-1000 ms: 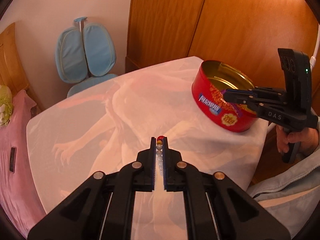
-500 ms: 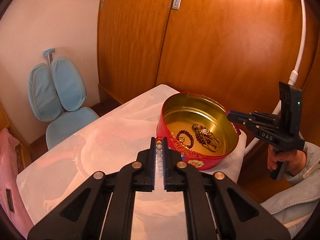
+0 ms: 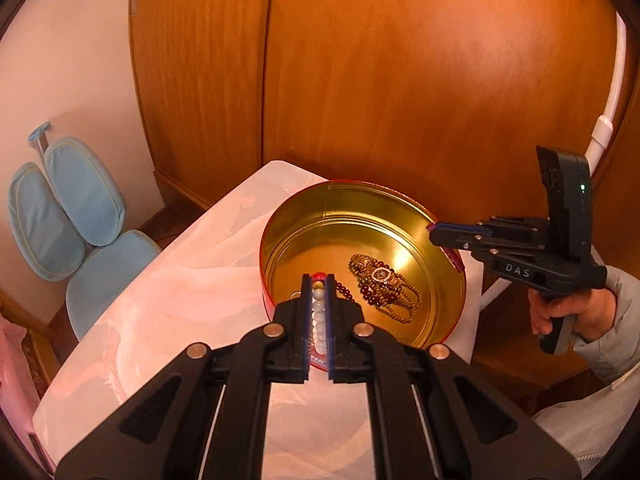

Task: Organize jewelry
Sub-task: 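Carry the pearl bracelet and lipstick into the red tin and open both tools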

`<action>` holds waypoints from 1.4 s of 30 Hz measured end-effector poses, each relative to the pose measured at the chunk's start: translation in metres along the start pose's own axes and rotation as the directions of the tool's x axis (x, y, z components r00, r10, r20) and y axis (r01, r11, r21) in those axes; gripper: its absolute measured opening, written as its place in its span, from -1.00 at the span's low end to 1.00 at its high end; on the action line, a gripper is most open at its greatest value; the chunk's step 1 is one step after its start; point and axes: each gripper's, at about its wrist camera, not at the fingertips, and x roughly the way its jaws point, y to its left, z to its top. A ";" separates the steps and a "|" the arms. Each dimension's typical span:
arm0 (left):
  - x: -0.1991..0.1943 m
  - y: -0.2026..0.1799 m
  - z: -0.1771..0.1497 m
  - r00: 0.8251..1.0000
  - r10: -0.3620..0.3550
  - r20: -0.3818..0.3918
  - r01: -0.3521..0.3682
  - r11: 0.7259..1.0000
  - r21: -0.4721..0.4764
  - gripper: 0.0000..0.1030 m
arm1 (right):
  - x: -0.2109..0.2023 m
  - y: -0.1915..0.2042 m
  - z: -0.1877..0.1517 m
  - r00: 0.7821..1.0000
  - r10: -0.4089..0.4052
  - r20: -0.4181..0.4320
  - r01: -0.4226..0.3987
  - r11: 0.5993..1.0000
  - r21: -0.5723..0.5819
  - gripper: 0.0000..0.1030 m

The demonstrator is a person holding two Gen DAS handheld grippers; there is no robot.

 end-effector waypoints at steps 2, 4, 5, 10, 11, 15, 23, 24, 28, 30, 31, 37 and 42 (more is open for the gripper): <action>0.016 -0.003 0.011 1.000 -0.010 -0.028 0.011 1.000 0.016 -0.89 | 0.011 -0.008 0.008 0.999 -0.004 -0.045 0.005 1.000 0.021 -0.79; 0.034 -0.005 0.020 0.998 -0.030 -0.063 0.032 0.999 0.025 -0.89 | 0.022 -0.012 0.016 0.995 -0.020 -0.095 0.022 0.999 0.030 -0.79; 0.044 -0.005 0.023 0.996 -0.036 -0.084 0.038 0.999 0.024 -0.89 | 0.028 -0.015 0.020 0.993 -0.029 -0.119 0.033 0.999 0.033 -0.79; 0.102 0.003 0.027 0.965 -0.081 -0.250 0.065 0.996 -0.068 -0.89 | 0.072 -0.027 0.025 0.958 -0.029 -0.285 0.054 0.995 0.081 -0.79; 0.110 0.004 0.028 0.960 -0.081 -0.267 0.063 0.995 -0.078 -0.89 | 0.077 -0.029 0.024 0.953 -0.030 -0.300 0.059 0.994 0.090 -0.79; 0.128 0.002 0.029 0.947 -0.065 -0.314 0.040 0.996 -0.084 -0.89 | 0.086 -0.031 0.019 0.946 -0.030 -0.323 0.062 0.994 0.090 -0.79; 0.140 -0.007 0.034 0.941 -0.053 -0.335 0.041 0.998 -0.045 -0.89 | 0.082 -0.033 0.012 0.953 -0.017 -0.301 0.047 0.995 0.092 -0.79; 0.141 -0.008 0.035 0.940 -0.053 -0.336 0.041 0.998 -0.042 -0.89 | 0.082 -0.034 0.012 0.953 -0.016 -0.302 0.047 0.995 0.093 -0.79; 0.144 -0.007 0.037 0.939 -0.052 -0.340 0.041 0.998 -0.039 -0.89 | 0.081 -0.037 0.010 0.953 -0.015 -0.303 0.047 0.994 0.097 -0.79; 0.143 -0.006 0.037 0.938 -0.051 -0.342 0.040 0.998 -0.040 -0.88 | 0.081 -0.037 0.009 0.952 -0.017 -0.304 0.048 0.994 0.097 -0.79; 0.144 -0.006 0.037 0.938 -0.050 -0.344 0.038 0.998 -0.040 -0.89 | 0.080 -0.037 0.009 0.952 -0.015 -0.306 0.048 0.994 0.098 -0.79; 0.146 -0.008 0.036 0.935 -0.045 -0.352 0.034 0.999 -0.036 -0.89 | 0.080 -0.035 0.009 0.953 -0.003 -0.304 0.032 0.995 0.091 -0.79; 0.149 -0.009 0.036 0.935 -0.028 -0.354 0.021 0.999 -0.023 -0.89 | 0.079 -0.032 0.010 0.955 -0.006 -0.296 0.032 0.996 0.082 -0.79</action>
